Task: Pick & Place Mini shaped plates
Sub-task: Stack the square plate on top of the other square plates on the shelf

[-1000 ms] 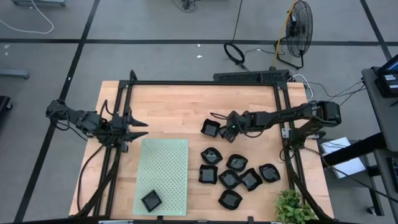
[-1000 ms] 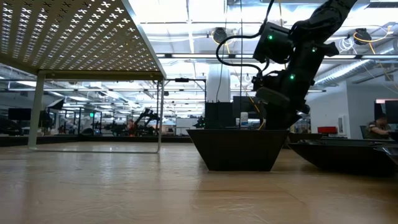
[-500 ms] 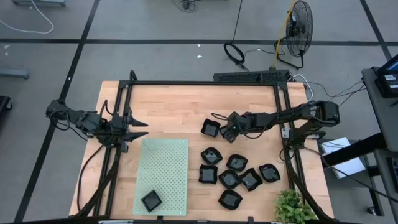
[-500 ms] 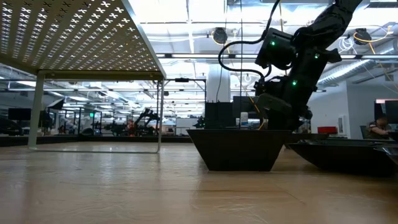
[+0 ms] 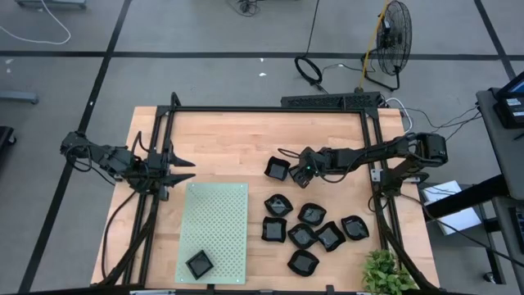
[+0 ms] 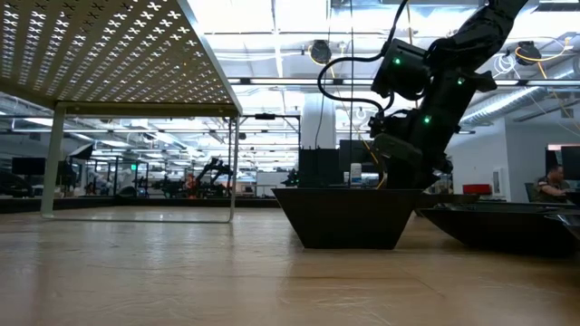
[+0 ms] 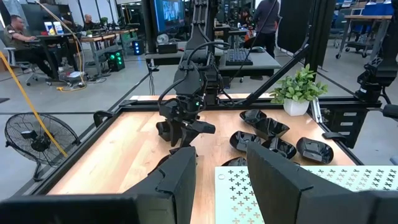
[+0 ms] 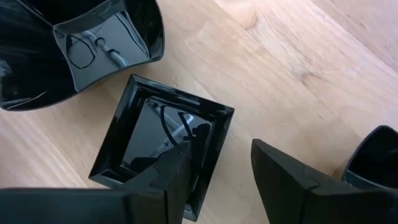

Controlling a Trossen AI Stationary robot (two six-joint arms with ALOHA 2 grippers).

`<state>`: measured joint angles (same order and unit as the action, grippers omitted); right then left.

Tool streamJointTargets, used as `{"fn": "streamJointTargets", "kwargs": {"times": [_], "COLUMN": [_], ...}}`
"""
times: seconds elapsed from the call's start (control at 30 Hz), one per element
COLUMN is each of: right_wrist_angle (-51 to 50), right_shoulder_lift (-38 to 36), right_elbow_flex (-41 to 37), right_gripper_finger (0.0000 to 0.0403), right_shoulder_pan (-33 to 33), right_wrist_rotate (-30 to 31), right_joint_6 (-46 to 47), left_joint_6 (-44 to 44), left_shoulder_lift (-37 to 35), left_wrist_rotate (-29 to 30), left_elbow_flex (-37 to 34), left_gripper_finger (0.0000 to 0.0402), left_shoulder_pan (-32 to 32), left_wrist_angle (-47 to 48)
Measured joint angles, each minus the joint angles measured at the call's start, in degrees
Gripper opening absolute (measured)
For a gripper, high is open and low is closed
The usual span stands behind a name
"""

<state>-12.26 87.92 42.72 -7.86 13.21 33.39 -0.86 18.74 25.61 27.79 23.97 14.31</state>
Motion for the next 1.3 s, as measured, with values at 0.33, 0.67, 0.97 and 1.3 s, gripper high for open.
{"fn": "streamJointTargets", "kwargs": {"times": [0.33,0.67,0.97,1.3], "right_wrist_angle": [0.0,0.2,1.0,1.3], "right_shoulder_lift": [0.0,0.2,1.8,1.7], "right_elbow_flex": [0.0,0.0,0.0,0.0], "right_gripper_finger": [0.0155,0.0155,0.0155,0.0148], "right_shoulder_pan": [0.0,0.0,0.0,-0.1], "right_wrist_rotate": [-1.3,-1.2,-1.1,-1.0], "right_joint_6": [0.0,-0.5,-0.6,-1.2], "left_joint_6": [0.0,0.0,0.0,0.0], "left_shoulder_lift": [0.0,0.0,0.0,0.0], "left_wrist_rotate": [0.0,0.0,0.0,0.0], "left_elbow_flex": [0.0,0.0,0.0,0.0], "left_gripper_finger": [0.0147,0.0147,0.0147,0.0147], "left_shoulder_pan": [0.0,0.0,0.0,0.0], "left_wrist_angle": [0.0,0.0,0.0,0.0]}}
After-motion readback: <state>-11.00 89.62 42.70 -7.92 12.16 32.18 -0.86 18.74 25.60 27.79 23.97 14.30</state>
